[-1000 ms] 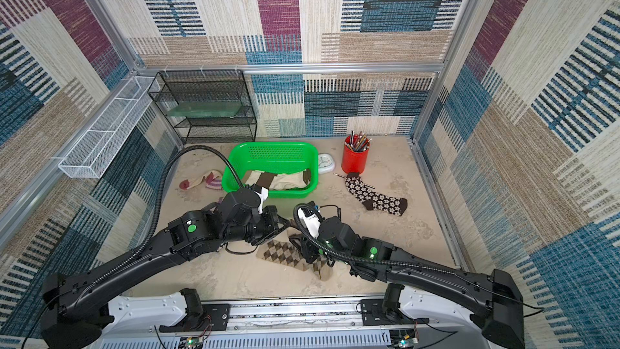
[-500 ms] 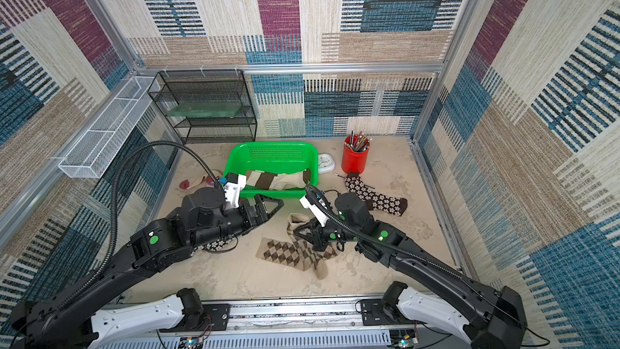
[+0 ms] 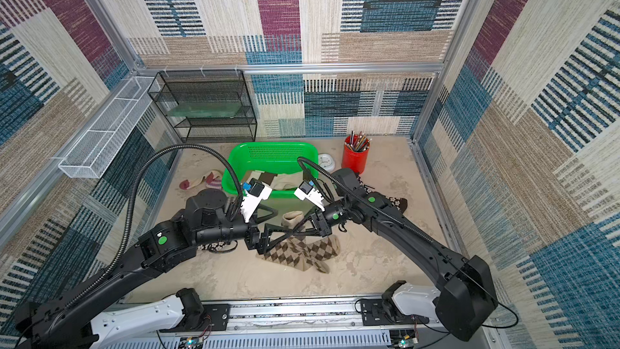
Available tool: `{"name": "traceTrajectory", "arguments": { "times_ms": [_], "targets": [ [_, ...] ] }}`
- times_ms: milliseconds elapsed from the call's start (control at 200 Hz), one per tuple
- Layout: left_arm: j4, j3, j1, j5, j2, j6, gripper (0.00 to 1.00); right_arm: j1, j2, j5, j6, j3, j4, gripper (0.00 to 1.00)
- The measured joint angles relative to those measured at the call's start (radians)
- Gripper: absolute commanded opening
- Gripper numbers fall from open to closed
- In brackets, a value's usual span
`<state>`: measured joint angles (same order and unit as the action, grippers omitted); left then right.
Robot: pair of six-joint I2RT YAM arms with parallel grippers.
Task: Place the socks together as a pair
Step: Flatten out the sock.
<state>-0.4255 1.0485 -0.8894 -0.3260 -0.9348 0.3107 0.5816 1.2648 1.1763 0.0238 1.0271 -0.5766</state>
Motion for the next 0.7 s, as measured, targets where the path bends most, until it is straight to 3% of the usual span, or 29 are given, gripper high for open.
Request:
{"name": "traceTrajectory", "arguments": {
  "times_ms": [175, 496, 621, 656, 701],
  "targets": [
    [0.011, -0.038, 0.073, -0.064, 0.036, -0.084, 0.99, -0.001, 0.030, 0.043, -0.023, 0.023, -0.027, 0.18],
    [0.017, -0.044, 0.169, -0.212, -0.051, -0.142, 0.98, 0.014, 0.076, 0.069, -0.044, 0.066, -0.060, 0.18],
    [0.031, -0.036, 0.174, -0.280, -0.104, -0.142, 0.88, 0.021, 0.090, 0.069, -0.051, 0.068, -0.074, 0.18],
    [0.037, -0.034, 0.174, -0.294, -0.121, -0.142, 0.75, 0.023, 0.091, 0.069, -0.052, 0.069, -0.076, 0.17],
    [0.047, -0.033, 0.174, -0.316, -0.142, -0.140, 0.66, 0.023, 0.093, 0.068, -0.055, 0.071, -0.076, 0.17]
  ]
}}
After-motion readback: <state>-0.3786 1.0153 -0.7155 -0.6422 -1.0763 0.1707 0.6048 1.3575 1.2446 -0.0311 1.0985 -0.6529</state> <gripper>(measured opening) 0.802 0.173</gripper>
